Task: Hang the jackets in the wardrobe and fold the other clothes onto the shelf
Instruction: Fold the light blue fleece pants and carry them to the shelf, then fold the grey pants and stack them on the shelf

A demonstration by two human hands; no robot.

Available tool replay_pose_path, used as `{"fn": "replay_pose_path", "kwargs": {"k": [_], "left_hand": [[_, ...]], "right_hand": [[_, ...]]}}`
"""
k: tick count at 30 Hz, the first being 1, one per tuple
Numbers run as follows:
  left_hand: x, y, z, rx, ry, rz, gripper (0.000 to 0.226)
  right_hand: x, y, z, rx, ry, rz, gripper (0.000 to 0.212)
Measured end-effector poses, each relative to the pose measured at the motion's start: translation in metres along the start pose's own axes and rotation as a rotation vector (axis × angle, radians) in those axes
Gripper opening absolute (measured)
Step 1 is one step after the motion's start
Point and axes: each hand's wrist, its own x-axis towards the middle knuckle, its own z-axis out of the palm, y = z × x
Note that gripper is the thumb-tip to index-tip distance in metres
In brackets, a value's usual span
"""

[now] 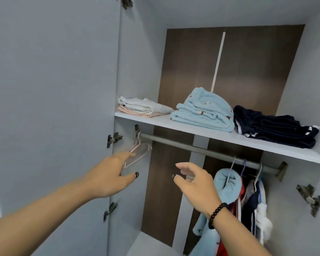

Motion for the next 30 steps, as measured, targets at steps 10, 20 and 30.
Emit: {"fn": "replay_pose_path", "kwargs": {"k": [10,20,30], "left_hand": [[-0.164,-0.062,-0.008,-0.015,-0.016,-0.314,0.056],[-0.364,-0.100,-0.029,-0.138,0.112,-0.609,0.050],[-0.554,-0.137,-0.050,-0.220,0.164,-0.919,0.051]], "right_hand": [[-0.076,-0.049,0.095,0.147,-0.311,-0.041,0.039],[-0.207,-0.132,0.199,0.283,-0.560,-0.020,0.032],[-0.356,-0.193,0.283,0.318,-0.801,0.058,0.032]]}}
